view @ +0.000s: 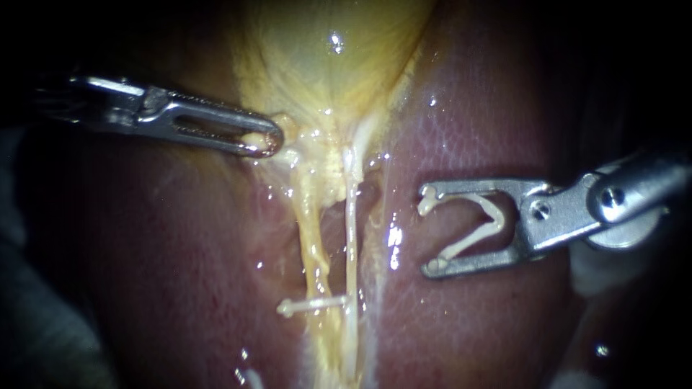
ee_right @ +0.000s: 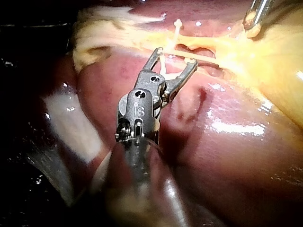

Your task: Clipping second clip left tube

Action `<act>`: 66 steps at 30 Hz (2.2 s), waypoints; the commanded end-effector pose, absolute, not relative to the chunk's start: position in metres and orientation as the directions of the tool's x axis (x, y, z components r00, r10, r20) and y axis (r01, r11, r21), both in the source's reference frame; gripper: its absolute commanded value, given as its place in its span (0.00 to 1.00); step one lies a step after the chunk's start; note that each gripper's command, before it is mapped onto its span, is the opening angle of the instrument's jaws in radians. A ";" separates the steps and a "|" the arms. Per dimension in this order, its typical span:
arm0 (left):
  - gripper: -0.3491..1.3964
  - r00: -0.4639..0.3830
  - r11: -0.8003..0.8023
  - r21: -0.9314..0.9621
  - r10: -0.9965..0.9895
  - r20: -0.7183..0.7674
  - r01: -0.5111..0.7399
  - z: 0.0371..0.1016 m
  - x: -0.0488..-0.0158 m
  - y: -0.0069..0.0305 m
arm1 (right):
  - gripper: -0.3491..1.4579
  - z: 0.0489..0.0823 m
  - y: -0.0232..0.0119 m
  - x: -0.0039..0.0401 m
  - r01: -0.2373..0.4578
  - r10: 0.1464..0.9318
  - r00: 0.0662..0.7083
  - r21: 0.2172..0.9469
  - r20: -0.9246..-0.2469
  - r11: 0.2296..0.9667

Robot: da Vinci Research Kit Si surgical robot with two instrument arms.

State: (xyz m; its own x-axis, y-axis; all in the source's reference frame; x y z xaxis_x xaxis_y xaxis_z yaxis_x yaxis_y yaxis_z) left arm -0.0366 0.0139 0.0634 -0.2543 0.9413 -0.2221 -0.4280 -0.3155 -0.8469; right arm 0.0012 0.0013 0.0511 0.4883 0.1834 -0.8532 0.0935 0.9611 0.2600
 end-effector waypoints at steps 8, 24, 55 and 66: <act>0.00 -0.235 -0.304 -0.845 0.947 -0.218 -0.440 0.0596 -0.0346 0.0151 | 0.47 0.0511 0.0013 0.0012 0.093 0.184 0.488 0.260 -0.853 0.961; 0.00 -0.202 -0.286 -0.847 0.955 -0.216 -0.447 0.0564 -0.0328 0.0156 | 0.47 0.0511 0.0006 0.0029 0.104 0.239 0.478 0.325 -0.845 0.940; 0.00 -0.202 -0.286 -0.847 0.955 -0.216 -0.448 0.0563 -0.0327 0.0155 | 0.47 0.0604 -0.0017 0.0111 -0.043 0.772 0.391 0.827 -0.502 0.560; 0.00 -0.202 -0.286 -0.847 0.955 -0.216 -0.447 0.0563 -0.0327 0.0155 | 0.47 0.0644 -0.0019 0.0121 -0.027 0.796 0.383 0.855 -0.470 0.518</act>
